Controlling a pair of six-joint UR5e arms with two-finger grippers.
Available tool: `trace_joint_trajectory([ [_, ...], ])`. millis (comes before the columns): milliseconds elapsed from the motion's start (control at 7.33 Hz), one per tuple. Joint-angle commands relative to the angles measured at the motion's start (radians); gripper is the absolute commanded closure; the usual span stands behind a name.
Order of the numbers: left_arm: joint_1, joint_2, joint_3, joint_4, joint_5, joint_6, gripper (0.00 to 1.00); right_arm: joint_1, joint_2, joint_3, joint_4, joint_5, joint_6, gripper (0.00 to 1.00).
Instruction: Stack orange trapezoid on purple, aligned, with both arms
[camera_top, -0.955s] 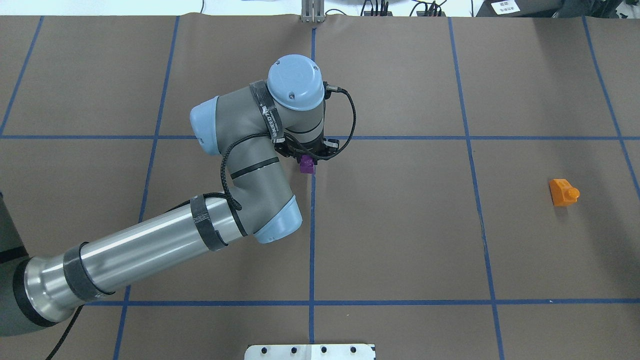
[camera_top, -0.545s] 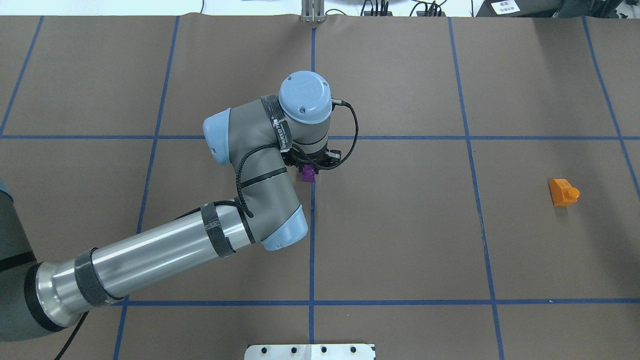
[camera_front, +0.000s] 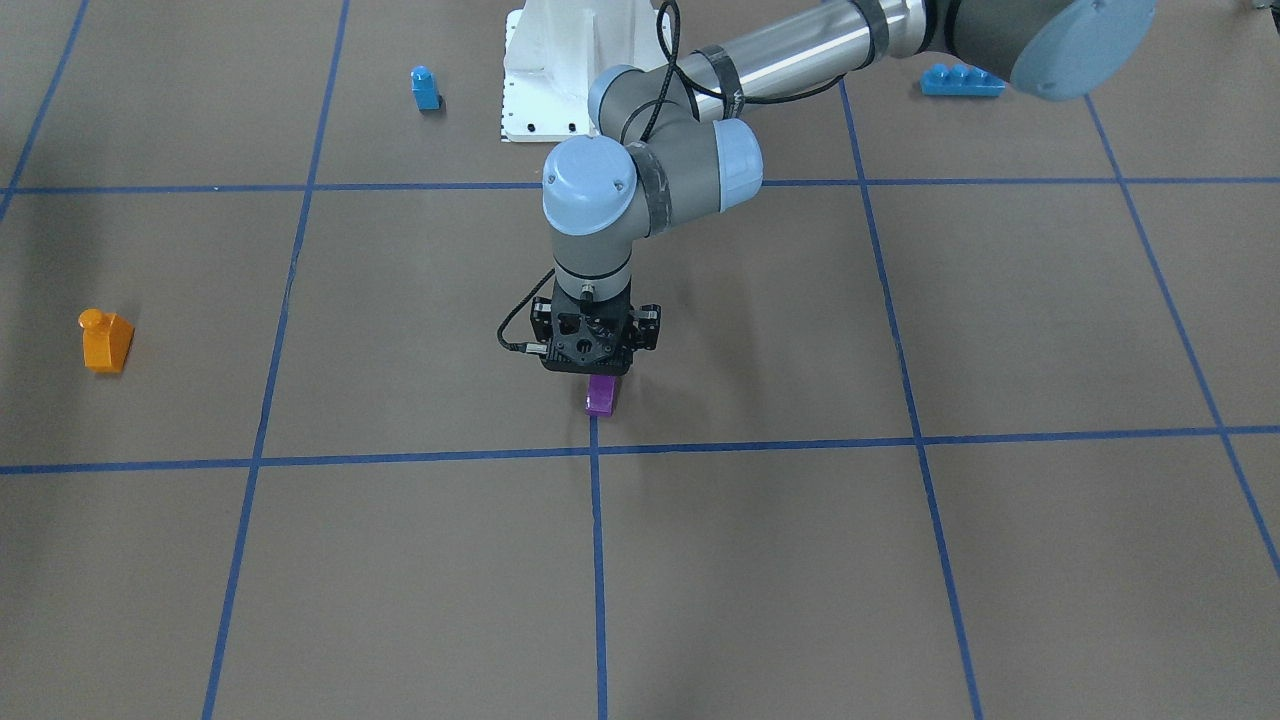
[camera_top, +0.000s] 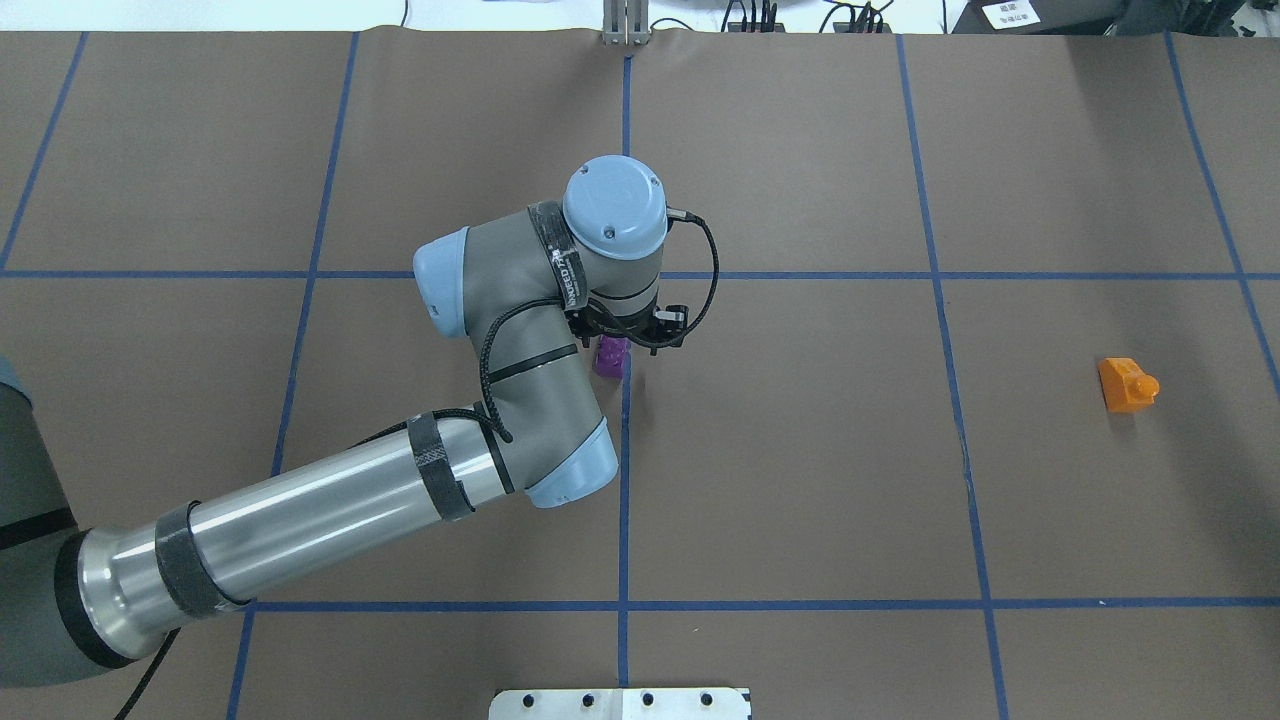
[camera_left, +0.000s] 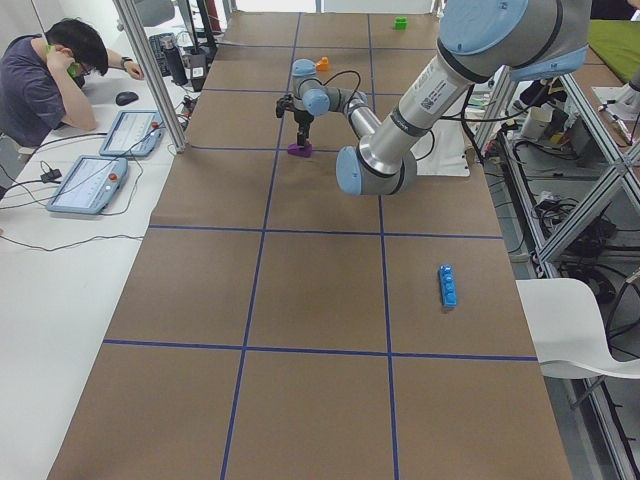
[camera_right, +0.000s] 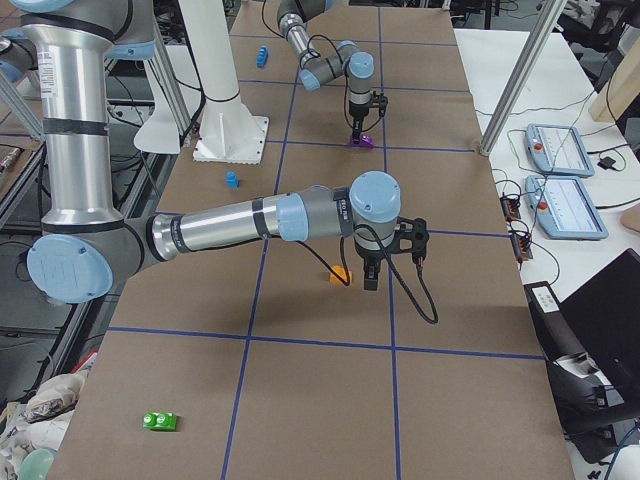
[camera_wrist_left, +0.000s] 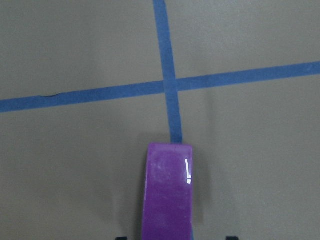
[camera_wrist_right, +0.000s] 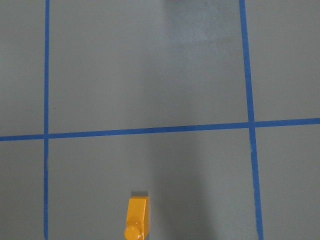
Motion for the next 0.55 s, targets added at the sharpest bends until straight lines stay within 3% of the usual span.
trace_joint_trajectory([
  [0,-0.048,-0.033,-0.006,-0.005,0.001,0.006,0.00,-0.016,0.000,0.002,0.002,-0.064,0.005,0.00],
  [273,-0.159,-0.037,-0.038,0.027,-0.129,0.009,0.00,-0.082,-0.014,0.049,0.008,-0.182,0.028,0.00],
  [409,-0.203,-0.035,-0.075,0.083,-0.161,0.021,0.01,-0.128,-0.032,0.094,0.018,-0.198,0.071,0.00],
])
